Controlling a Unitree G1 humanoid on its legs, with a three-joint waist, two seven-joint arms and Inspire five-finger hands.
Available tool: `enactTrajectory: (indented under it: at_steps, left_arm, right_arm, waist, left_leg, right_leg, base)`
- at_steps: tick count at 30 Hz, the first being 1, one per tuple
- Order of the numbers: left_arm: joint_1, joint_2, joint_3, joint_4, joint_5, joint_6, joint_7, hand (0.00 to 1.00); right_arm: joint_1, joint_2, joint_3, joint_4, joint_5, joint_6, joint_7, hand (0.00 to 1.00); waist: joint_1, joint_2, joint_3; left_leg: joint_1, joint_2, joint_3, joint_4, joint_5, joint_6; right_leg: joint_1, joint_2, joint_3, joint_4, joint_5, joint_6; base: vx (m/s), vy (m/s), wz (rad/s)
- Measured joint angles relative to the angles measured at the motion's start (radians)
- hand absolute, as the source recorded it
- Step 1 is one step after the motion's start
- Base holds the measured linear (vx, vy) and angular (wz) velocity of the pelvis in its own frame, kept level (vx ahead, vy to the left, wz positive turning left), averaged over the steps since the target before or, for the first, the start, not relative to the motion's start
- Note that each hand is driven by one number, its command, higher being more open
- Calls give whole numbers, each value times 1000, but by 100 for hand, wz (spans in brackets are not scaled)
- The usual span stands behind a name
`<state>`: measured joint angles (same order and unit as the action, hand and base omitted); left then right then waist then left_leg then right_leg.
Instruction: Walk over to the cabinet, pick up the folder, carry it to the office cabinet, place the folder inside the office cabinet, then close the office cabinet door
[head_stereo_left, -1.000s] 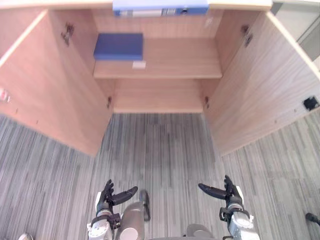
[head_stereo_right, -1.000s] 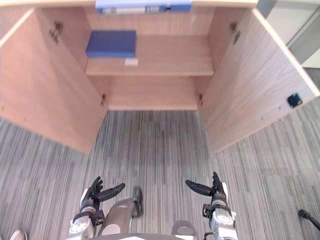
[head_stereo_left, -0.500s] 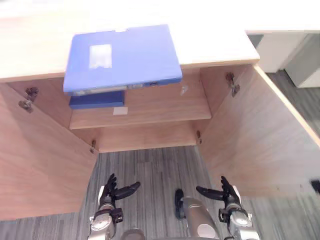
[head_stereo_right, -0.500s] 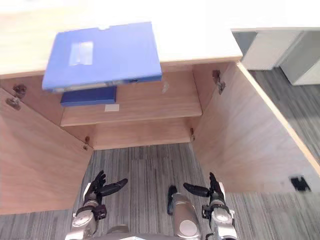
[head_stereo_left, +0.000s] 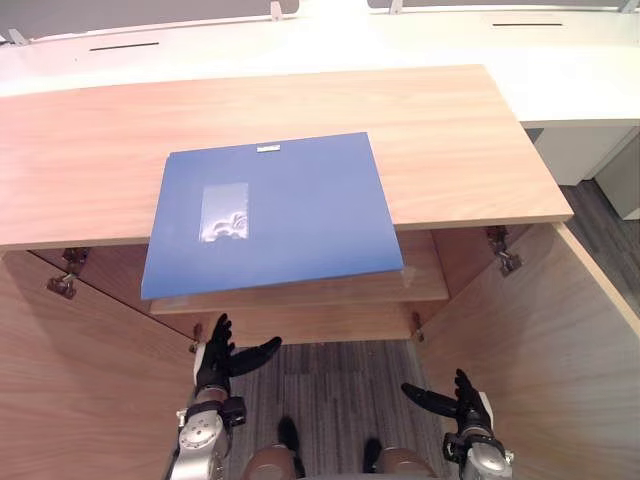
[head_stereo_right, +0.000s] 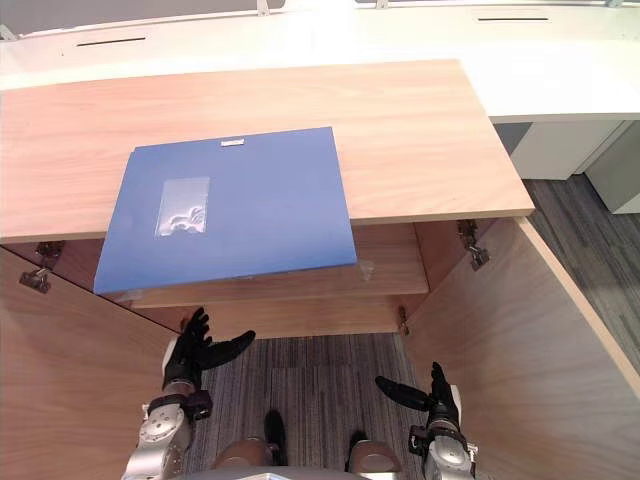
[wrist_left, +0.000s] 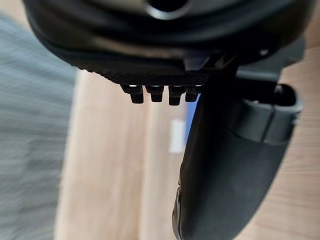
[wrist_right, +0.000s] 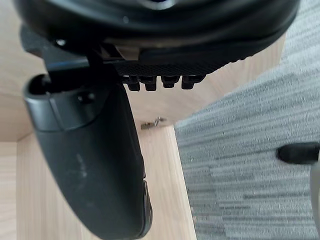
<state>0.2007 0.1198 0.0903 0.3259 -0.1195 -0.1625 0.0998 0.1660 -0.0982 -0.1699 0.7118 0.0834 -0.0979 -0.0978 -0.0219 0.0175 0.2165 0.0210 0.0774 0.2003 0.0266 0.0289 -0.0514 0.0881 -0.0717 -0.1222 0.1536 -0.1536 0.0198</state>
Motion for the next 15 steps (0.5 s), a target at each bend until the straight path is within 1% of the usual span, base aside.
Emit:
enactTrajectory:
  at_steps: [2, 3, 6, 9, 11, 13, 15]
  left_arm:
    - [37, 1, 4, -85, 10, -1, 15, 100]
    - [81, 0, 5, -177, 46, -10, 29, 100]
    - [124, -7, 12, -262, 85, -35, 53, 100]
    - [165, -16, 22, -337, 105, -46, 82, 100]
    - [187, -16, 22, -399, 116, -68, 101, 100]
    - [209, -16, 23, -447, 122, -80, 108, 100]
    - [243, -29, 32, -514, 128, -84, 110, 100]
  right_arm:
    - [-1, -1, -1, 1, -2, -3, 0, 100]
    - [0, -2, -1, 1, -9, -7, -3, 100]
    - [2, -4, -1, 5, -13, -9, -9, 100]
    - [5, -4, -1, 15, -36, -16, -13, 100]
    - [4, -3, 0, 19, -48, -17, -14, 100]
    - [4, -4, 1, 29, -49, -18, -15, 100]
    - [0, -4, 3, 38, -54, -25, -16, 100]
  waist:
    - [4, 1, -3]
    - [6, 2, -4]
    - [7, 6, -10]
    - [17, 13, -31]
    - [32, 16, -35]
    - [38, 17, -41]
    - [40, 14, -49]
  left_leg:
    - [12, 0, -4, -12, 0, 0]
    - [23, -4, -13, -22, 1, -1]
    - [32, -5, -27, -28, 2, -3]
    - [35, -9, -40, -36, 7, -3]
    - [45, -12, -59, -55, 25, 2]
    - [45, -18, -72, -67, 38, 3]
    - [35, -27, -83, -71, 42, 3]
  right_leg:
    - [9, 3, -1, -1, 0, 0]
    - [21, 5, -8, -5, 0, 0]
    - [35, 6, -20, -5, 0, 0]
    - [40, 4, -26, -5, 0, 0]
    - [52, 1, -44, -7, 0, 0]
    - [53, -1, -49, -7, 0, 0]
    - [55, -5, -49, -22, -11, 10]
  base:
    - [43, -24, 10]
    - [21, -28, 12]
    - [-1, -18, 15]
    - [-29, -10, 14]
    - [-71, -18, 25]
    - [-91, -10, 23]
    - [-109, -8, 17]
